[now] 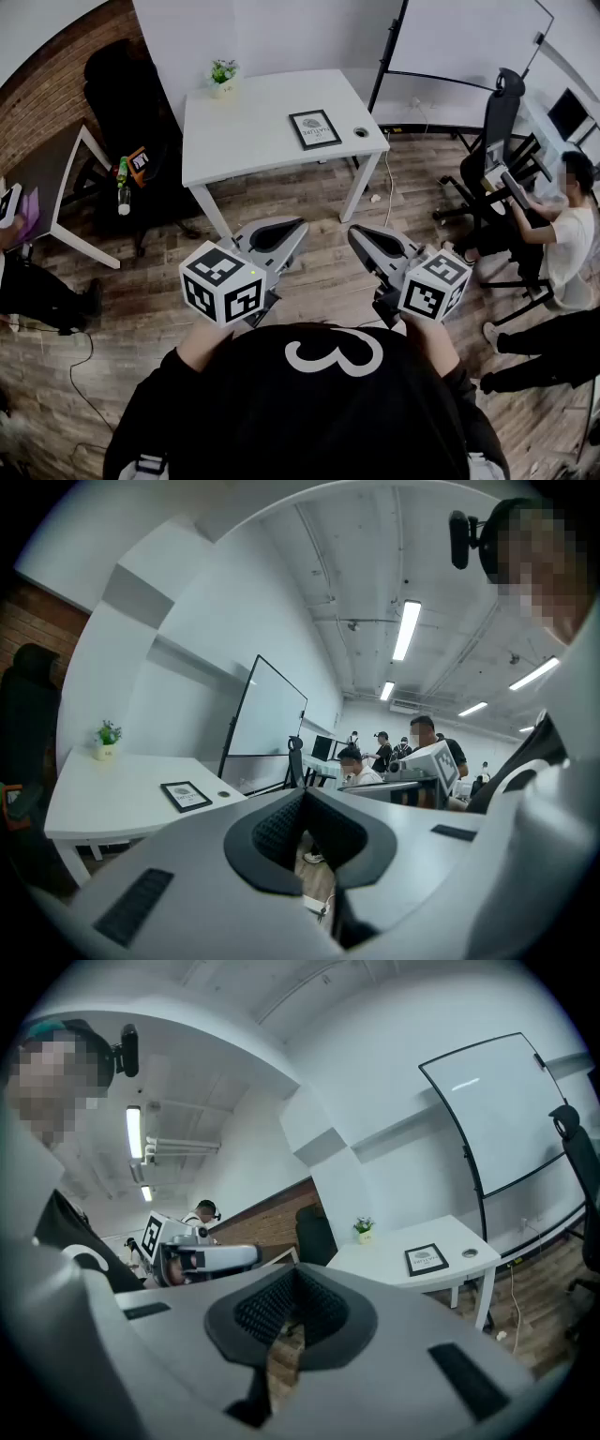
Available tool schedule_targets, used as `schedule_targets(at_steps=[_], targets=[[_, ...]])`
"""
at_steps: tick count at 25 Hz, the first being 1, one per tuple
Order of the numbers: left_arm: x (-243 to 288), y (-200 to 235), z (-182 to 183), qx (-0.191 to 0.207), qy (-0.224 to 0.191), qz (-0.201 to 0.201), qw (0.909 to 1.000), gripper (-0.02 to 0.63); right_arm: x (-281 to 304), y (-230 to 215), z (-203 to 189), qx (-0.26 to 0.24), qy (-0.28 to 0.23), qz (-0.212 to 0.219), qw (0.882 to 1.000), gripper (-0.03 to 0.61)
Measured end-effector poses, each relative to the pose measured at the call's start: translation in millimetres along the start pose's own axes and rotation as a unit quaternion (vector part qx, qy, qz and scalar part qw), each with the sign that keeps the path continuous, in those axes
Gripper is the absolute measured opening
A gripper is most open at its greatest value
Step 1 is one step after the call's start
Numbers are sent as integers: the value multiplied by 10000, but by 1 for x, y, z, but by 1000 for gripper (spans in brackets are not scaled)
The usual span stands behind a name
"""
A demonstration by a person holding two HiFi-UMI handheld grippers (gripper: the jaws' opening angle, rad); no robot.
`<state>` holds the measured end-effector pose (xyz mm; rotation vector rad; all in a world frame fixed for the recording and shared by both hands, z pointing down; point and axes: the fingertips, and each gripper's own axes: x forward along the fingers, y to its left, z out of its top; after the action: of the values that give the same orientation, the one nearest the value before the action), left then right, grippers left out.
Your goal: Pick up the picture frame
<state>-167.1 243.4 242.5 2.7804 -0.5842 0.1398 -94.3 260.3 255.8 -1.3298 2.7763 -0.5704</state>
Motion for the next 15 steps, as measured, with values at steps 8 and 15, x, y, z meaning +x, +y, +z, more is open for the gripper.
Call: schedule_targets(at_steps=[8,15], targets=[[-8,5,-5,-19,53,25,10000,17,10,8,-6,24,29,71,10000,24],[-45,15,-11,-22,-29,26,10000,17,30,40,-13,-71,5,97,9999,23]])
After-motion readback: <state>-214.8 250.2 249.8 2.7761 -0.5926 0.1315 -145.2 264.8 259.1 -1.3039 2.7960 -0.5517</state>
